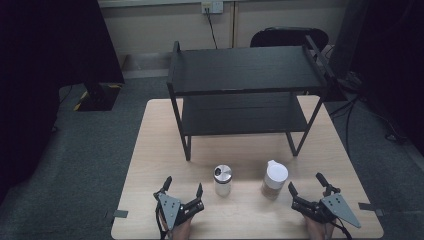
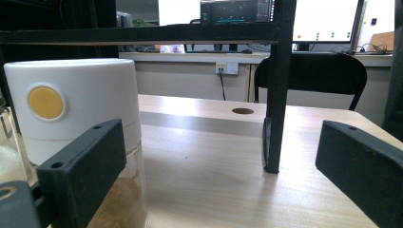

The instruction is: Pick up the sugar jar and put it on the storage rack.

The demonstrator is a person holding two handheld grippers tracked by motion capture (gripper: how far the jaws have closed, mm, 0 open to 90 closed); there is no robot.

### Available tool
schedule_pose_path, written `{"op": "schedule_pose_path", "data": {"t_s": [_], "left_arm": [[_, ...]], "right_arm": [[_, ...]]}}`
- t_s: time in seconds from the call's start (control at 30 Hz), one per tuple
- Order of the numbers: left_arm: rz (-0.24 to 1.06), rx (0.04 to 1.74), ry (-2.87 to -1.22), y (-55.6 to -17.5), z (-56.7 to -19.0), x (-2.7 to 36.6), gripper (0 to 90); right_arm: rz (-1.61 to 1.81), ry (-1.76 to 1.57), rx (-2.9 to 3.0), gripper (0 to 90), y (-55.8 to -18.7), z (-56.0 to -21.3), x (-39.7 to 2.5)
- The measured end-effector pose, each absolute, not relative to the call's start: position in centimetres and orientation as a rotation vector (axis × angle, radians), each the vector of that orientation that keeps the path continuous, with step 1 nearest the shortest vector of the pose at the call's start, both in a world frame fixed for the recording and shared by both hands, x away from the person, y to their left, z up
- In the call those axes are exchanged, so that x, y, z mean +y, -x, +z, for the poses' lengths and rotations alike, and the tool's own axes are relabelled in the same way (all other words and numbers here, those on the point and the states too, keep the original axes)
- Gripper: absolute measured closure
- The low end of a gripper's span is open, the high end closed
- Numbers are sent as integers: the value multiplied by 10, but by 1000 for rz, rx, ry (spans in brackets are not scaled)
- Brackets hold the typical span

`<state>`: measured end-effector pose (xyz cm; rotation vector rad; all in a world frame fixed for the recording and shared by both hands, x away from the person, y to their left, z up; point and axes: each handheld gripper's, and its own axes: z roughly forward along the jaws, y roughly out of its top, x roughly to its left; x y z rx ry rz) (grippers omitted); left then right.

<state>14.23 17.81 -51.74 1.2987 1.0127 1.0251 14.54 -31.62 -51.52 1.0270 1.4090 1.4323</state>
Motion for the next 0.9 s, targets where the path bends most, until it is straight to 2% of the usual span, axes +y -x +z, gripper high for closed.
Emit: {"op": "schedule_pose_path", "data": {"t_s": [0.9], "left_arm": [[1031, 1033, -1297, -142, -516, 175, 0]], "right_arm": [[1427, -1033, 1403, 16, -145, -515, -315]]}}
